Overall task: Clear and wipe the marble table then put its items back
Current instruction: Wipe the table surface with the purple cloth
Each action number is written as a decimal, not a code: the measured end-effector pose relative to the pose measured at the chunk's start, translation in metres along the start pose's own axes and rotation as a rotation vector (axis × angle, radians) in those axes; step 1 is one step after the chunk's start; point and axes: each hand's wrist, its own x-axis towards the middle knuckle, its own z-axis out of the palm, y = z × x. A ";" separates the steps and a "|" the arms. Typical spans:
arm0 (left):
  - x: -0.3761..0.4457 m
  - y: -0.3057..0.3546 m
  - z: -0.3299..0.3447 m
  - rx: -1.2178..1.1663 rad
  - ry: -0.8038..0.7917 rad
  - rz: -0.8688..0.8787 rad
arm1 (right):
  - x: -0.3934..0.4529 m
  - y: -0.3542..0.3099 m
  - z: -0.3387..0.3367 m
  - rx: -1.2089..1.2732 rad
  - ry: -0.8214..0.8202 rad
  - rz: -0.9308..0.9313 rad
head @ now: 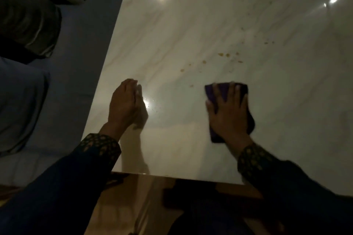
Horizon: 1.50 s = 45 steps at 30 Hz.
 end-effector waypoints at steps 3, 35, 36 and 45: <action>0.052 -0.009 0.014 -0.005 -0.057 0.089 | -0.055 -0.005 0.006 0.025 -0.047 -0.149; 0.116 -0.079 0.016 -0.260 -0.190 0.333 | 0.036 -0.208 0.037 -0.040 0.145 0.711; 0.115 -0.080 0.015 -0.251 -0.192 0.353 | 0.027 -0.235 0.043 -0.023 0.148 0.649; 0.114 -0.081 0.009 -0.114 -0.210 0.436 | -0.071 -0.181 0.041 0.037 0.117 0.670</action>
